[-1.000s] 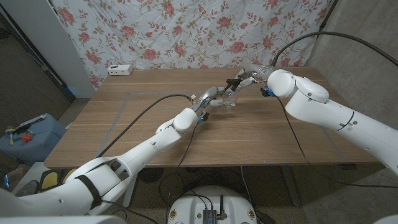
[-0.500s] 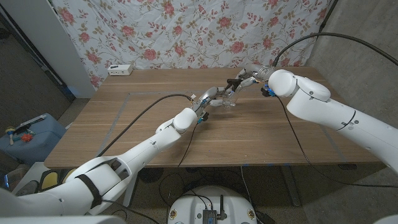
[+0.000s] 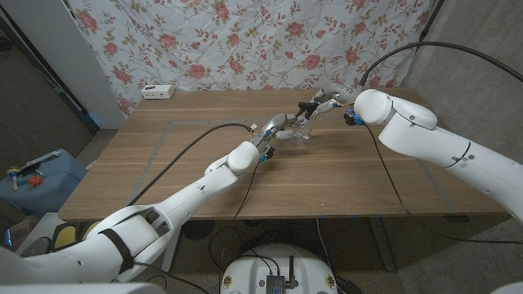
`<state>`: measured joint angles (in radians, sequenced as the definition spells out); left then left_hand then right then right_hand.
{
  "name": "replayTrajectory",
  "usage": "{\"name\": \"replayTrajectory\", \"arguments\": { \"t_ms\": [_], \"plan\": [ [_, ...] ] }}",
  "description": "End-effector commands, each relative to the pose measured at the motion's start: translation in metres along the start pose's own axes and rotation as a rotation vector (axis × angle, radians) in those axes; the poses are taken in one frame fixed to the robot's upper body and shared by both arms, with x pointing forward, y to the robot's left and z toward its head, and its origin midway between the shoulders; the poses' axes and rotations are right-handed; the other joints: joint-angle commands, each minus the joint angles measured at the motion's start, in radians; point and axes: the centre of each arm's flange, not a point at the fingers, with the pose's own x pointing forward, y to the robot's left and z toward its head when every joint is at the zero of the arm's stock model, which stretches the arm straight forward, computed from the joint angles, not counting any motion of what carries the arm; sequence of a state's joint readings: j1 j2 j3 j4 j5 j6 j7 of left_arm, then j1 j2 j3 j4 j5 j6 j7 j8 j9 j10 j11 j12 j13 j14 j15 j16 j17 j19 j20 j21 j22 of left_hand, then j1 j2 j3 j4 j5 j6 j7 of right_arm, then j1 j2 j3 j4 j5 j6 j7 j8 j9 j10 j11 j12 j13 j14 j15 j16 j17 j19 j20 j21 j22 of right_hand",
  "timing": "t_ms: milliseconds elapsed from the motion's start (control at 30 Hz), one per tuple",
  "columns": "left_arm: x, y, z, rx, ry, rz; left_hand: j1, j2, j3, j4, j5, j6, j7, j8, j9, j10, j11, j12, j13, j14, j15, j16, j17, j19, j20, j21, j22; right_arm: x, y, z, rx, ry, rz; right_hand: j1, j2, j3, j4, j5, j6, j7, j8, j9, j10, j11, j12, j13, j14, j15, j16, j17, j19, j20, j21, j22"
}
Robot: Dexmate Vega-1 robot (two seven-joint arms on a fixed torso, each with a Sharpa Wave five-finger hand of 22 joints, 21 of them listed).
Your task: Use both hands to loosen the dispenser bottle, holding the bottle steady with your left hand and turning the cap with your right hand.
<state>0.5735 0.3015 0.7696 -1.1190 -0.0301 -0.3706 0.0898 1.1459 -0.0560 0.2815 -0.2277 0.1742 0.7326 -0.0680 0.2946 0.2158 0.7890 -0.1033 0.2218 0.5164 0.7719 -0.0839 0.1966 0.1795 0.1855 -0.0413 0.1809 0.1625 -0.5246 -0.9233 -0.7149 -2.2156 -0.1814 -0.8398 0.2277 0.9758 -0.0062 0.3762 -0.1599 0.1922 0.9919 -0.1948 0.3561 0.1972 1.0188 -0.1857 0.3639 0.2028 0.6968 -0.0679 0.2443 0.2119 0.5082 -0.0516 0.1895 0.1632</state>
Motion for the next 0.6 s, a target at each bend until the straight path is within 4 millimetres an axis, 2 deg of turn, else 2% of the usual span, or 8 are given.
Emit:
{"name": "replayTrajectory", "arguments": {
  "t_ms": [33, 600],
  "plan": [
    [-0.0004, 0.0001, -0.0011, -0.002, 0.001, 0.004, -0.118, 0.136, 0.085, 0.074, 0.005, 0.112, -0.009, 0.004, 0.006, 0.054, -0.044, 0.004, 0.004, 0.009, -0.068, 0.0, 0.001, 0.009, -0.066, 0.002, 0.002, 0.0008, -0.0011, -0.0017, 0.018, -0.002, -0.001, 0.029, 0.032, -0.002, 0.002, -0.001, 0.038, 0.023, -0.001, 0.006, 0.022, -0.014, -0.002, 0.005, 0.008, -0.159, 0.004, 0.003, 0.011, -0.02, -0.002, 0.0],
    [0.0, 0.0006, -0.0014, -0.003, 0.0, 0.006, -0.119, 0.137, 0.085, 0.075, 0.005, 0.11, -0.007, 0.002, 0.006, 0.053, -0.043, 0.003, 0.005, 0.009, -0.068, 0.0, 0.001, 0.01, -0.065, 0.002, 0.002, 0.0018, 0.0054, -0.0034, 0.002, 0.006, -0.013, 0.036, 0.035, -0.01, 0.001, -0.003, 0.034, 0.019, -0.006, 0.007, 0.014, -0.015, -0.012, 0.006, 0.002, -0.159, -0.001, 0.003, 0.013, -0.016, -0.004, 0.0]
  ]
}}
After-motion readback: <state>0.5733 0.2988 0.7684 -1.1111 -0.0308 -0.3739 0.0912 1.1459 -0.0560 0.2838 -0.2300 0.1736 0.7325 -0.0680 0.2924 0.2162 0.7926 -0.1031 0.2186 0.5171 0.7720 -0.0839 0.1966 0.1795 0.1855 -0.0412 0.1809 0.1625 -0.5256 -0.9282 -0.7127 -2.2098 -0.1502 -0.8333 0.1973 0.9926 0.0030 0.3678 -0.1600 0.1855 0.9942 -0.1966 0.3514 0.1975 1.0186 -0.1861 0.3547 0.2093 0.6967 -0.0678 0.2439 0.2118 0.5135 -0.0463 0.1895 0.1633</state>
